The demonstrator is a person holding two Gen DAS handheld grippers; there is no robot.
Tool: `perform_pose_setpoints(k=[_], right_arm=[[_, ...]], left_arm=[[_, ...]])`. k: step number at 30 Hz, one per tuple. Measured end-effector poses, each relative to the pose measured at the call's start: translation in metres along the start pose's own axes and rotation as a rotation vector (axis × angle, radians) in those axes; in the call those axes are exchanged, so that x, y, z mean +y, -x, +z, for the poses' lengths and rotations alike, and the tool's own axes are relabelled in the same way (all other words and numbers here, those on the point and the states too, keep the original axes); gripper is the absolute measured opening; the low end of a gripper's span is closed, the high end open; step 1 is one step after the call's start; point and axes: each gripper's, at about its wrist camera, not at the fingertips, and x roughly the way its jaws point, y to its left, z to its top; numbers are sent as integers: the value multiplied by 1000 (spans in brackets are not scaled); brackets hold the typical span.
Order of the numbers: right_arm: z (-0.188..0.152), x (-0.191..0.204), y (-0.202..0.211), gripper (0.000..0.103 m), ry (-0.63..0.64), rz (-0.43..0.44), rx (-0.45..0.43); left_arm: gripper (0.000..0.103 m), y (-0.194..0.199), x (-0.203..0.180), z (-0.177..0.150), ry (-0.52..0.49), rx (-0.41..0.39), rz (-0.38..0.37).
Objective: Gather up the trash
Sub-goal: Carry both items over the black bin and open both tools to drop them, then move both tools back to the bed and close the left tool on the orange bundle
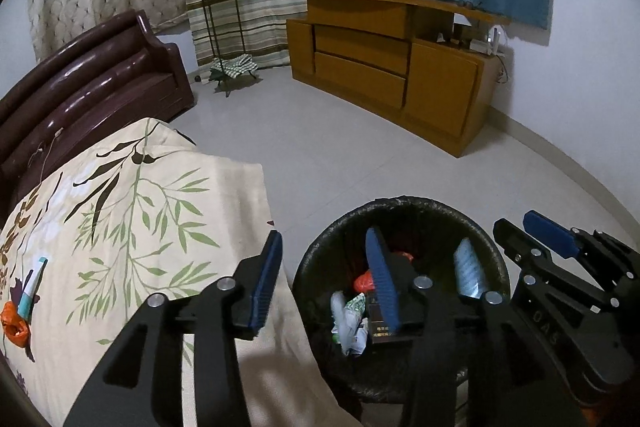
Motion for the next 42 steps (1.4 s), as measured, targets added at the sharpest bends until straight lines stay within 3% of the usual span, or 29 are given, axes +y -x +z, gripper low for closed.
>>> perform_pose_setpoints(k=[8,17,29,42], right_arm=[[-2,5,6,54,2,-7,-12],[-6,29,15,78,-16,76,-14],[-6,101,26,83,57,165,-16],[-8,170,32,84,151,236,19]], left_arm=[[56,7,9,-4,15,-13,13],[57,29,58,-20,86,-8,67],[58,64,159,-53,229,2,241],[69,100,265,-87,425,-7,437]])
